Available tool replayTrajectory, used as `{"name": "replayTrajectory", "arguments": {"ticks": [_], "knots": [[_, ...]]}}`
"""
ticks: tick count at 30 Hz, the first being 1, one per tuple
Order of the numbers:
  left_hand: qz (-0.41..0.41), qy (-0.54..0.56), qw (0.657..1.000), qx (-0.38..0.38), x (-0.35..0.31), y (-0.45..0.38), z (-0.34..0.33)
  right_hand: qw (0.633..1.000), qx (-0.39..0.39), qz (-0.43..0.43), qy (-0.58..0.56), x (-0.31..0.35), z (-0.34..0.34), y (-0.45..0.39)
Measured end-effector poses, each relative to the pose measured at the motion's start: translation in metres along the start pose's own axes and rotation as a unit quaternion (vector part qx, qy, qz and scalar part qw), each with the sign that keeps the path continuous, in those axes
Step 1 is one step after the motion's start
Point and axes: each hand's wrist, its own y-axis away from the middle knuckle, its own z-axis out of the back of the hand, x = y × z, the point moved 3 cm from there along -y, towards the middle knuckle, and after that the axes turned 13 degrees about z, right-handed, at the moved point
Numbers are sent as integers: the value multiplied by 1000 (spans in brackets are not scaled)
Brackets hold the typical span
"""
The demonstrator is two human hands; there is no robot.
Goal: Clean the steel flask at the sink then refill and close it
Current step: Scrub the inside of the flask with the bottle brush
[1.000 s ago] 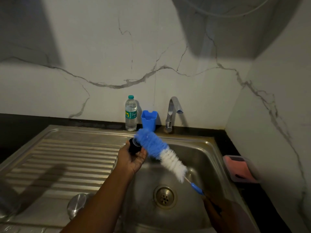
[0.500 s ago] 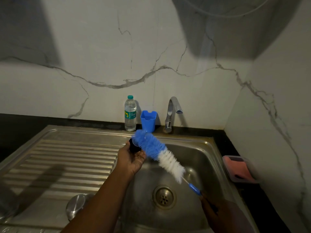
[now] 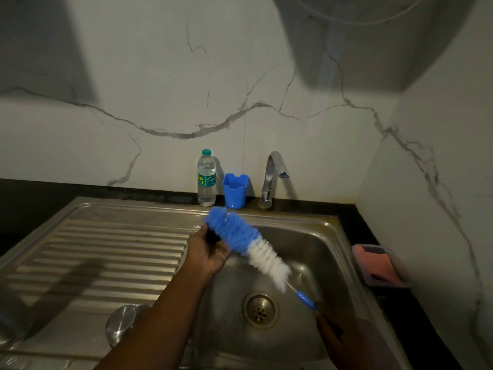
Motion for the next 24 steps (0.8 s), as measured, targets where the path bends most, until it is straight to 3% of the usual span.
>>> {"name": "replayTrajectory", "arguments": {"ticks": [5,7,14,17,19,21,24], "knots": [[-19,-39,999,-25,-2,-5,5,997,60,-40,32,-10,-10,2],[-24,-48,999,-10,-4,1,5,994,78,-67,-23,-17,-17,7],[-21,-96,995,2,-3,5,8,998,15,-58,-36,-10,-19,6],[-35,-95,995,1,-4,6,10,989,26,-142,-12,-24,-20,7],[-38,-88,995,7,-6,5,11,975,48,-207,-59,-32,-24,9],[-36,-74,996,18,-9,2,11,975,38,-203,-82,-35,-24,12],[-30,-55,998,23,-12,2,12,993,14,-121,-2,-21,-18,9]]}}
